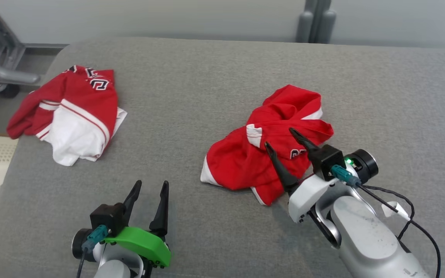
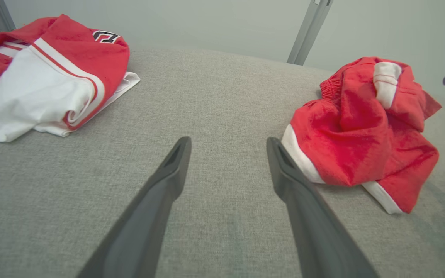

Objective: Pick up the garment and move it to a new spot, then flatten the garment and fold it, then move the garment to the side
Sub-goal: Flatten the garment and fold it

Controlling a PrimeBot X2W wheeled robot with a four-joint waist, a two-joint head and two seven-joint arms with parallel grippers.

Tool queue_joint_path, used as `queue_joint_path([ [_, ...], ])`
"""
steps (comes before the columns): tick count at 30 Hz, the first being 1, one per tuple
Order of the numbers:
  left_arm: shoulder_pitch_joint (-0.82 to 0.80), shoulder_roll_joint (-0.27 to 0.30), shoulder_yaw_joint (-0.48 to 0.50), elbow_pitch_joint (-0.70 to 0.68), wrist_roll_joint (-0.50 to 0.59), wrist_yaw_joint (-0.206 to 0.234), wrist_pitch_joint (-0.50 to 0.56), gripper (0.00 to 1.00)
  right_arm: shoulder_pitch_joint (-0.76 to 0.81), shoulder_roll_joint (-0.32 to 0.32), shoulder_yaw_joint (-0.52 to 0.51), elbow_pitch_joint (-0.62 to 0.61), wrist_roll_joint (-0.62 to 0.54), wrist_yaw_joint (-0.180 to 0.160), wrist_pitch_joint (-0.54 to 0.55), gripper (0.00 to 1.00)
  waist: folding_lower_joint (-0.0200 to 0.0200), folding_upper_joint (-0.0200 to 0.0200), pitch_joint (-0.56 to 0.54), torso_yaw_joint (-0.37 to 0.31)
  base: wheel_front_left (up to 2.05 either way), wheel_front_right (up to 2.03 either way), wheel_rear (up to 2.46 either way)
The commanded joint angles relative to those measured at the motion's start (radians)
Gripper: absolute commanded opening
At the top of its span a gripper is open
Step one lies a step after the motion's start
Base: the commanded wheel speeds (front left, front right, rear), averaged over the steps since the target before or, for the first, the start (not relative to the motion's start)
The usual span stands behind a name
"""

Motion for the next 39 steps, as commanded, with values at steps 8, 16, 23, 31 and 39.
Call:
queue_joint_path([
  [8, 0.029, -0.002, -0.018, -0.006, -0.042, -0.003, 0.0, 1.0, -0.114, -0.007, -0.001, 0.205, -0.046, -0.001, -0.003, 1.0, 0.0, 0.0, 0.018, 0.208, 0.0, 0.0, 0.0],
  [16, 0.026, -0.003, -0.005, -0.02, -0.058, -0.003, 0.0, 1.0, -0.142, -0.01, -0.116, 0.2, -0.077, -0.001, -0.003, 0.0, 0.0, 0.0, 0.033, 0.174, 0.0, 0.0, 0.0],
  [23, 0.015, -0.002, -0.025, -0.021, -0.072, -0.003, 0.0, 1.0, -0.135, -0.055, -0.164, 0.148, -0.099, -0.001, -0.003, 0.0, 0.0, 0.0, 0.03, 0.128, 0.0, 0.0, 0.0],
  [31, 0.019, -0.002, -0.038, -0.022, -0.08, -0.003, 0.0, 1.0, -0.074, -0.066, -0.139, 0.03, -0.025, -0.001, -0.003, 0.0, 0.0, 0.0, 0.032, 0.11, 0.0, 0.0, 0.0],
  [39, 0.001, -0.002, -0.051, -0.02, -0.073, -0.003, 0.0, 1.0, -0.12, -0.189, -0.39, 0.027, -0.108, -0.001, -0.003, 0.0, 0.0, 0.0, 0.055, 0.11, 0.0, 0.0, 0.0],
])
